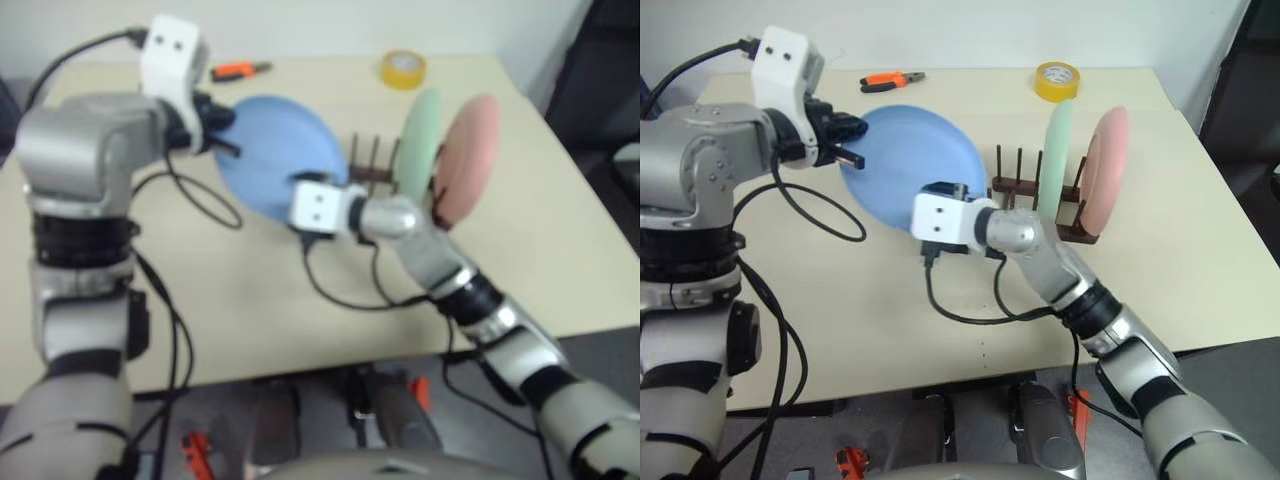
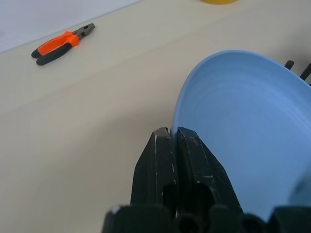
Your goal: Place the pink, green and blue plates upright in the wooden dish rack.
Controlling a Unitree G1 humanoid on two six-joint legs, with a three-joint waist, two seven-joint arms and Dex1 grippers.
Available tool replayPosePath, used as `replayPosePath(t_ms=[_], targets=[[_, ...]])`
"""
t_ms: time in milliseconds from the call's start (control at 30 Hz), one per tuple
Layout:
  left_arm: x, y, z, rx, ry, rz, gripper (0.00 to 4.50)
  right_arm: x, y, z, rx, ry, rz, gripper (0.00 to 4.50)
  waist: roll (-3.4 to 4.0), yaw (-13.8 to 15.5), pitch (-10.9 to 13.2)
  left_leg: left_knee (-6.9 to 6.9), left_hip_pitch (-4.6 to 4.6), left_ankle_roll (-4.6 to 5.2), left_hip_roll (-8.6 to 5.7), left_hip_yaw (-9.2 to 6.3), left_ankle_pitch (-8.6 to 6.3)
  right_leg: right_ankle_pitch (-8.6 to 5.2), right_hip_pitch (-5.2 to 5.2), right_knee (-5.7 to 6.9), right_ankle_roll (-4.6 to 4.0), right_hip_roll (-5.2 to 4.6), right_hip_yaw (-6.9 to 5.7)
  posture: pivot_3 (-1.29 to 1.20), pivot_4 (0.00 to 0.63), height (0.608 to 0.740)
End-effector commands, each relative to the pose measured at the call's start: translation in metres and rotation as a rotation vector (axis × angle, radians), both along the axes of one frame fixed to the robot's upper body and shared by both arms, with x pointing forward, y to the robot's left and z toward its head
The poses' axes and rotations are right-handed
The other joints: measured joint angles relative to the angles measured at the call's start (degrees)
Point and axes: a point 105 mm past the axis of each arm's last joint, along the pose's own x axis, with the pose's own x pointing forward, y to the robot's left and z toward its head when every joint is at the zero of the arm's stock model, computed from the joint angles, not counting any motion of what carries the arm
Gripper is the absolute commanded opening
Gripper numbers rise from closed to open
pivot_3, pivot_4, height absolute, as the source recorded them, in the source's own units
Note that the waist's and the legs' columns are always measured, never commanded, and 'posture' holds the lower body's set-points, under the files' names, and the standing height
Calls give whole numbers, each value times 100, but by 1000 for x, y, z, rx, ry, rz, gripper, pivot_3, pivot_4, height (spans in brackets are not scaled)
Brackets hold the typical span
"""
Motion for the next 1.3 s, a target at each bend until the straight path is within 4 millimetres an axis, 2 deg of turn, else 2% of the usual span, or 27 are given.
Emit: replayPosePath(t_ms=[33,233,333,567,700,800,867,933,1000,1067,1133,1200,1267,1300], targets=[[-1,-6,19,-9,-73,-16,0,1,-10,17,36,-54,-43,2863,0,-7,0,1,1,-2,0,0,1,0,0,4,0,0,0,0,150,740],[-2,-13,16,-37,-71,-27,0,2,-14,20,49,-64,-56,665,0,-12,0,1,6,-5,2,-3,3,0,0,10,0,4,-1,0,150,740],[-2,-14,16,-41,-77,-22,0,1,-11,25,81,-77,-40,43,0,-12,0,2,4,-6,0,0,4,0,0,9,0,4,2,0,150,740],[-4,-13,22,-47,-85,-36,0,-5,-3,36,153,-100,5,4,0,-12,0,2,4,-6,0,-1,4,0,0,8,0,4,2,0,150,740],[-7,0,32,-62,-107,-17,1085,-6,0,44,185,-121,33,0,0,-23,0,2,6,-6,1,-1,4,0,0,10,0,4,3,0,150,740],[-10,9,37,-52,-118,0,2253,-7,0,46,190,-132,48,0,0,-16,0,2,5,-7,2,-3,4,0,0,11,0,5,1,0,150,740],[-15,18,50,-64,-157,3,2932,-8,1,48,189,-142,61,0,0,-17,0,3,5,-8,0,-1,5,0,1,10,0,5,2,0,150,740],[-23,22,65,-78,-194,-20,2932,-8,2,50,193,-149,71,0,0,-26,0,5,5,-8,0,0,5,1,1,10,0,4,4,0,150,740],[-36,22,83,-117,-241,-89,2932,-9,1,52,200,-154,77,0,0,-25,0,4,4,-8,1,-2,5,1,0,10,0,5,2,0,150,740],[-61,29,111,-163,-334,-185,2932,-10,1,58,231,-141,89,0,0,-34,0,3,4,-8,2,-3,4,1,-1,8,0,6,0,0,150,740],[-78,34,122,-167,-392,-244,2932,-10,0,63,265,-122,99,0,0,-50,0,1,4,-10,6,0,3,1,-3,7,0,7,3,0,150,740],[-92,36,124,-139,-431,-299,2932,-12,-1,72,320,-85,109,0,0,-41,0,-1,4,-11,6,-1,2,0,-3,6,-1,7,3,0,150,740],[-125,35,118,-124,-512,-464,2932,-14,-5,96,462,-9,117,0,8,-42,-3,-1,8,-14,4,0,2,0,2,3,-1,6,2,0,150,740],[-137,36,103,-138,-492,-521,2932,-13,-12,113,551,31,112,0,9,-47,-2,-5,21,-15,6,4,1,0,5,6,-1,4,16,0,150,740]])
